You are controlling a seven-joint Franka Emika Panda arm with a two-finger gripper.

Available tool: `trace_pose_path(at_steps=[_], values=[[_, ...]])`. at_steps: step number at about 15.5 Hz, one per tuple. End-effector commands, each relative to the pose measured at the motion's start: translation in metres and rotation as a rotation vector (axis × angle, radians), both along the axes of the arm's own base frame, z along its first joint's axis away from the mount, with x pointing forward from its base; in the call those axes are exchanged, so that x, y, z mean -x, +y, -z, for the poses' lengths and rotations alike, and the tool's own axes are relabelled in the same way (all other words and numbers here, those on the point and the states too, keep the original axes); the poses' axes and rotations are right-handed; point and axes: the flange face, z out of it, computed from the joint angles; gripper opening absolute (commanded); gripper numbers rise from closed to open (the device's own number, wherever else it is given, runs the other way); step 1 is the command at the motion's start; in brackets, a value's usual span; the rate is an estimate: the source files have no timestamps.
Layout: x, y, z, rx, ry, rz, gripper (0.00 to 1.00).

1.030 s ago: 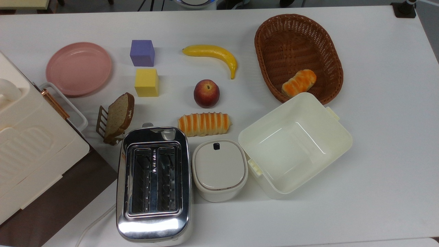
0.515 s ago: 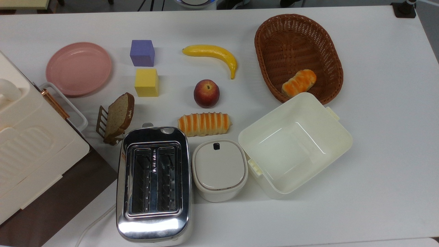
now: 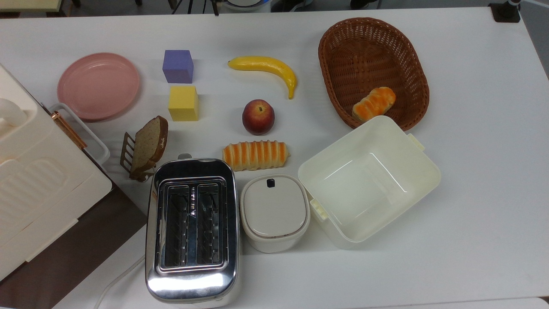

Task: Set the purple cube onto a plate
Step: 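Move the open gripper over the purple cube and lower onto it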

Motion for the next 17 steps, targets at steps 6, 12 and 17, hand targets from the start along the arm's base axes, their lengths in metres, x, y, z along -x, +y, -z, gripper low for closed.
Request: trace_pose_path(at_steps=[6,12,17], values=[[0.030,-0.043,0.081,0.139,-0.119,-0.055,1.00],[0.023,-0.062,0.114,0.160,-0.083,-0.086,1.00],[0.020,-0.060,0.126,0.170,-0.056,-0.159,1.00]])
